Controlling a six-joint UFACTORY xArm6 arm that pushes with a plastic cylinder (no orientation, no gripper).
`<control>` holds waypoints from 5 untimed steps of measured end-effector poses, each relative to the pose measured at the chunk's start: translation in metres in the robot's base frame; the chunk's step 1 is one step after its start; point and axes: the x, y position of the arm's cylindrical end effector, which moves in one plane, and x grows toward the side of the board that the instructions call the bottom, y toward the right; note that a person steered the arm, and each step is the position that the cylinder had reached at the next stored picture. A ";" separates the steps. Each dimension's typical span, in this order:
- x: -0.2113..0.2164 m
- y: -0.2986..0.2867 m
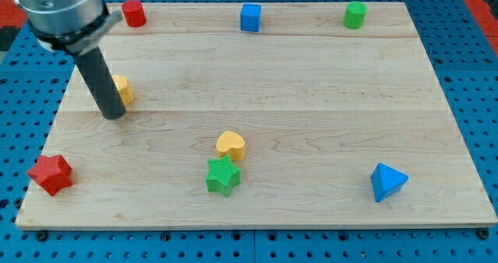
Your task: Push yellow hexagon closer to the blue cube
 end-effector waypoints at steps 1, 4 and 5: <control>-0.074 0.018; -0.098 -0.001; -0.098 -0.004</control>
